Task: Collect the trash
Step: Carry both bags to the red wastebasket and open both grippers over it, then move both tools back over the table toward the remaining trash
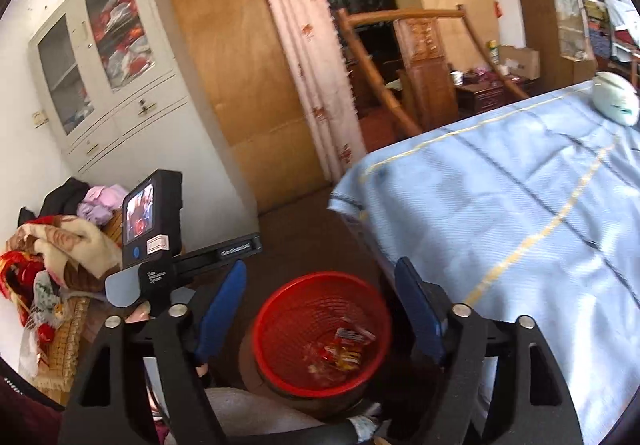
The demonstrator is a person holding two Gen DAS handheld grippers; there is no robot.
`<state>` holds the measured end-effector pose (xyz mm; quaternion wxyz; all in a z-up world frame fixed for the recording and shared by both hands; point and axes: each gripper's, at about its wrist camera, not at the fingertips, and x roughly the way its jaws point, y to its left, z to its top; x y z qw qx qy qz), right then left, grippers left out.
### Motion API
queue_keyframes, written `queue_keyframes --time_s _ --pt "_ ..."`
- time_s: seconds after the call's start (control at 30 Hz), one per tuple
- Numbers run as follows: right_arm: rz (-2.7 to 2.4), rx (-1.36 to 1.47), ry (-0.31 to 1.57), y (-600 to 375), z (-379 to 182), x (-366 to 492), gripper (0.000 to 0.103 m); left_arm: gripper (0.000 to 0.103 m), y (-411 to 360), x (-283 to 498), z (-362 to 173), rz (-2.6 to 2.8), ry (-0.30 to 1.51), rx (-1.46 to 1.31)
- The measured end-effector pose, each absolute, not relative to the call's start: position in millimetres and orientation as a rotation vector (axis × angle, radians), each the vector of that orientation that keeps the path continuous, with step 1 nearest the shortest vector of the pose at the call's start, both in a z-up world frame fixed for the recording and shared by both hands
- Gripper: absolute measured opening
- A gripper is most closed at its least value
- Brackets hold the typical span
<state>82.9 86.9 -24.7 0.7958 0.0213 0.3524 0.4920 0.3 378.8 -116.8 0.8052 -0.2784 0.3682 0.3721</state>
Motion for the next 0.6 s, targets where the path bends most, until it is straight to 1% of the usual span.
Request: queue_keyframes --time_s 0.27,0.6 --pt "0.949 0.116 0.684 26 -12 79 0.084 0.095 338 7 -92 0.706 0.757 -0.513" --pt "0.788 0.201 0.546 -66 11 67 0.091 0.096 277 14 -65 0.562 0.731 -0.399"
